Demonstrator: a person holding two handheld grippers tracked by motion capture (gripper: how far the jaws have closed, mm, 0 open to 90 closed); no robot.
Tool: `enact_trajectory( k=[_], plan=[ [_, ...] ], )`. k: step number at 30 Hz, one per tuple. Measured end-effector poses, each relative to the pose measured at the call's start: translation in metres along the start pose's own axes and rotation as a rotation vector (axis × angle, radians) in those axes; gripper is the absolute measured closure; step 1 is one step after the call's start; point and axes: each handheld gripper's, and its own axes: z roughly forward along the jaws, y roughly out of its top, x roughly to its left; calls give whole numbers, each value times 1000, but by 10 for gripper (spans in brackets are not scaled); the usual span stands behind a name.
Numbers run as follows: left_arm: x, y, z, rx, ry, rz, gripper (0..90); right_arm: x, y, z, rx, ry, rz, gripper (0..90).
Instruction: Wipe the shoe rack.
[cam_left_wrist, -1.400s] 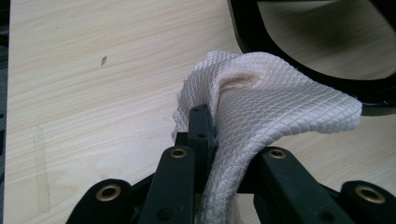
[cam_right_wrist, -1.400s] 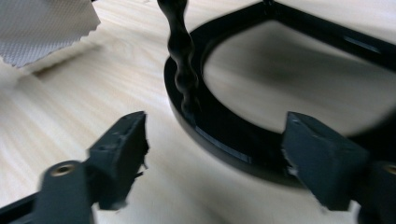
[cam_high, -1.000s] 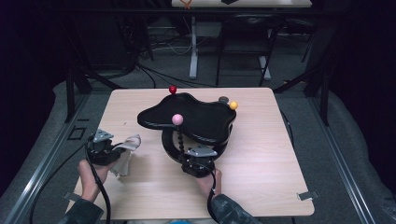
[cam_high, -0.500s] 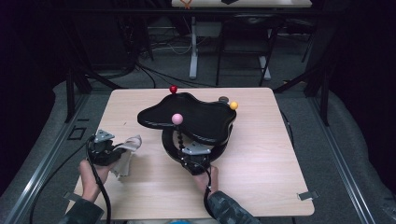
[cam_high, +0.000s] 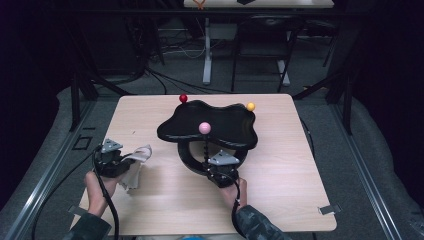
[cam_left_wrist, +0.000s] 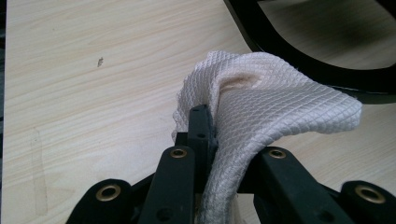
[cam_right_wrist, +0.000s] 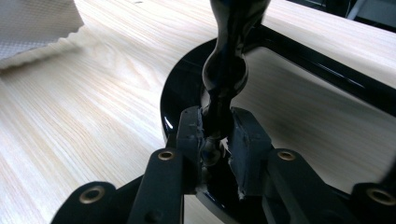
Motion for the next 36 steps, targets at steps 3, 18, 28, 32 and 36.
enact_trajectory(
  k=[3, 18, 28, 32, 36],
  plan=[
    [1, 0, 0, 2, 0, -2, 810, -7, -3, -5, 8, 2, 8, 745],
    [-1, 0, 0, 1, 2, -3, 811, -43, -10, -22, 53, 37, -6, 744],
    [0, 0, 0, 1, 0, 2, 810, -60, -5, -35, -1, 15, 15, 592],
    [-1, 0, 0, 1, 1, 5, 810, -55, 9, -46, -71, -22, 36, 565],
    [-2, 0, 0, 4, -3, 9, 810, -48, 16, -48, -84, -51, 28, 613]
  ],
)
